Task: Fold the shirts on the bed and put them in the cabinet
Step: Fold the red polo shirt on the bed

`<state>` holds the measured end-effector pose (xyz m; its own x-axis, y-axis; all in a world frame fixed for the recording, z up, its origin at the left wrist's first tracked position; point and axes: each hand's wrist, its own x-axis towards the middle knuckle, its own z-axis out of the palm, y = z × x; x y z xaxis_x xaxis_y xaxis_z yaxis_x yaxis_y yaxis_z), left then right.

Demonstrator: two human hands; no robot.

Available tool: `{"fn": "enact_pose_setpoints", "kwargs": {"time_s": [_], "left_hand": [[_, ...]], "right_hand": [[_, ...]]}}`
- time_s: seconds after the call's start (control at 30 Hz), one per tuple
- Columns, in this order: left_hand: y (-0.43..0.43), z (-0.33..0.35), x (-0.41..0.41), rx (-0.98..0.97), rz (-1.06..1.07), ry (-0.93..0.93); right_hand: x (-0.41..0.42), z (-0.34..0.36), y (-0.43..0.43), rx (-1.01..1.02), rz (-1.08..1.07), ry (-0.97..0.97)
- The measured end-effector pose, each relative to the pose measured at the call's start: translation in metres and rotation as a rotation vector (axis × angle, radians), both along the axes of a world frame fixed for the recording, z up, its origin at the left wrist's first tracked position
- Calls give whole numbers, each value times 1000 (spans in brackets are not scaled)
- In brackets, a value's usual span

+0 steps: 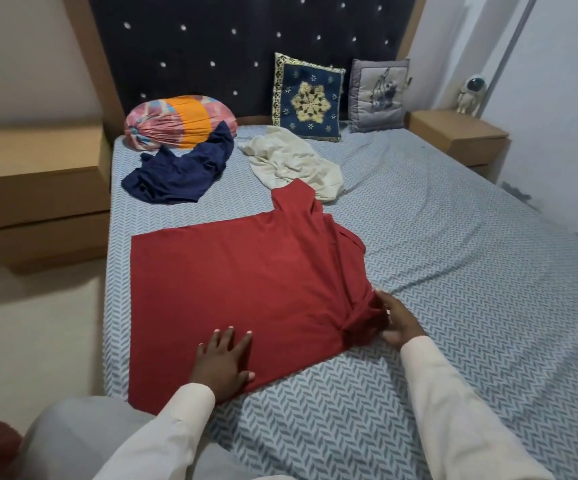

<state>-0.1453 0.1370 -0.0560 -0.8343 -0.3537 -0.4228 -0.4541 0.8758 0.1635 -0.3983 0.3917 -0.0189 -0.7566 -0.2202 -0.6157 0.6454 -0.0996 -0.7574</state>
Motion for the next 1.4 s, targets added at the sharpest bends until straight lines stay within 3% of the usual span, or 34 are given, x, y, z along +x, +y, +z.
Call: {"fn": "enact_pose_setpoints", "kwargs": {"time_s": [0.13, 0.3, 0.4, 0.47, 0.53, 0.63, 0.8, 0.97, 1.07, 1.2, 1.4], "left_hand": [[-4, 4, -6, -21, 23, -12], [-8, 16, -18, -36, 65, -79], [-9, 22, -28, -30, 74, -154], [-9, 22, -34, -37, 78, -184], [-9, 21, -37, -43, 79, -201], [-11, 20, -40, -49, 69, -214], [-20, 24, -58, -16, 133, -170], [-16, 17, -81, -79, 80, 18], [-13, 15, -100, -16, 49, -66], [-24, 19, -126, -41, 72, -160], [-34, 21, -157, -97, 106, -183]], "right_hand": [[-16, -6, -3, -142, -66, -21], [-26, 4, 15, 30, -407, 306], [-12, 9, 46, 367, -630, 417], [3, 2, 69, 610, -760, 346], [16, -9, 81, 714, -807, 219], [11, -21, 83, 928, -638, 234], [-51, -31, 41, 971, -16, 441], [-94, -52, 3, 1074, 263, 473], [-100, -53, -2, 1018, 245, 460], [-103, -49, 30, 988, -119, 445], [-122, -47, 28, 1058, -98, 432]]}}
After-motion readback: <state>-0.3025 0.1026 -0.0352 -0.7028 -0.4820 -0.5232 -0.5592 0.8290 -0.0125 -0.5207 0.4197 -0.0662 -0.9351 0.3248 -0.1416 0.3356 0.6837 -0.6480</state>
